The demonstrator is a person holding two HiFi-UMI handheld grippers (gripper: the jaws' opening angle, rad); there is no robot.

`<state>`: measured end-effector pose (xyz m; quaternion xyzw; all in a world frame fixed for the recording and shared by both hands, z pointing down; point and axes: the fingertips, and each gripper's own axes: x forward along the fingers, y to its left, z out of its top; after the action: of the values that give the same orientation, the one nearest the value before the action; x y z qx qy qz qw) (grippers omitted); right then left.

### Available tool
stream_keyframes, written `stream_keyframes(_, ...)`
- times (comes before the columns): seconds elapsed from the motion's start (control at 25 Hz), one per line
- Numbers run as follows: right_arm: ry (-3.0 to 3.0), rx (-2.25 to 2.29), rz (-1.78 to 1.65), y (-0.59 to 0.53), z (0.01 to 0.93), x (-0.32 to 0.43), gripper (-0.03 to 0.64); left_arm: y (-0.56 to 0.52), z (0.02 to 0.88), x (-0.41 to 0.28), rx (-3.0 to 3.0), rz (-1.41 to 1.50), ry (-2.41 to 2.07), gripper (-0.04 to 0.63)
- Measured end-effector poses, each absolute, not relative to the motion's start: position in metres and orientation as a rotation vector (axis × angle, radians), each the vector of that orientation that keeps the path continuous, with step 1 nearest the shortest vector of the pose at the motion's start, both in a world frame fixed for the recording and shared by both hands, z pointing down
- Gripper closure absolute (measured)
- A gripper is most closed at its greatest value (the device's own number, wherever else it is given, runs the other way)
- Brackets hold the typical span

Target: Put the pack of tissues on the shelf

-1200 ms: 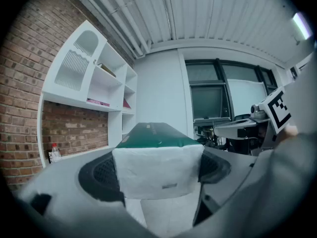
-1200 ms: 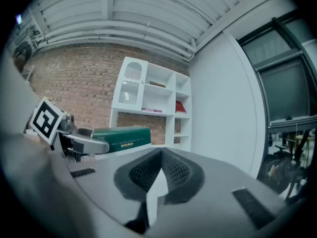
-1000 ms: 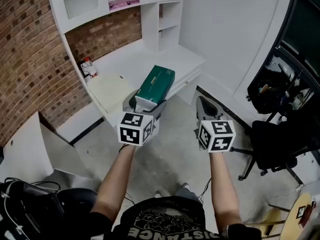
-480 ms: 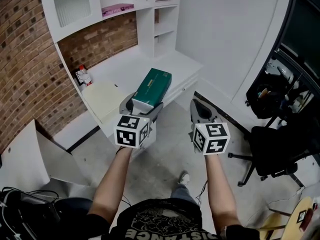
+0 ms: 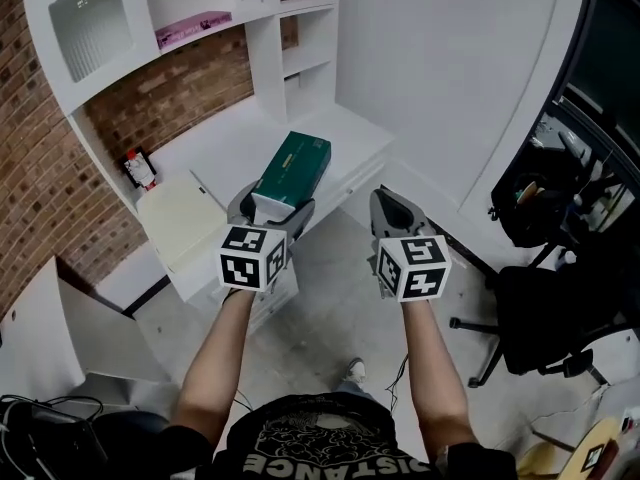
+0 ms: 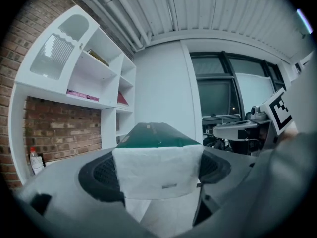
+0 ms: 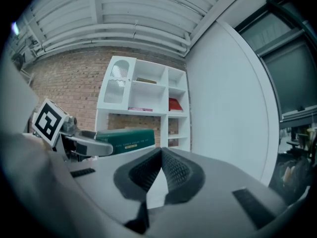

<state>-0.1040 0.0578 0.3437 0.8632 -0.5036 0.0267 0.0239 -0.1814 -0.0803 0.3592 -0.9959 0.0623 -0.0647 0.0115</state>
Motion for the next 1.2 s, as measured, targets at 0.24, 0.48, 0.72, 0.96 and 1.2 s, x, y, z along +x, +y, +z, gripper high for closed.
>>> stream_keyframes(0.24,-1.598,2.646,0.089,0.053,0.340,-0.022,0.611,-0.084,0.358,-0.104,-3.107,-0.211,0.251,0.161)
stream_keyframes(0.48,-1.649,2.629,0.104,0.048,0.339,0.043,0.612,-0.089,0.358,-0.046,-3.095,-0.236,0.310,0.161)
stream_keyframes(0.72,-1.709,2.611,0.111,0.044,0.343,0.087,0.612,-0.090,0.364,-0.008,-3.085,-0.258,0.370,0.161)
stream_keyframes(0.96,-1.736,2.591,0.100,0.045,0.343,0.113,0.612,-0.090,0.365,0.015,-3.068,-0.260,0.401,0.161)
stream_keyframes(1.2,-1.740,2.589,0.109,0.042,0.348,0.130,0.612,-0.095,0.368,0.030,-3.067,-0.260,0.414,0.161)
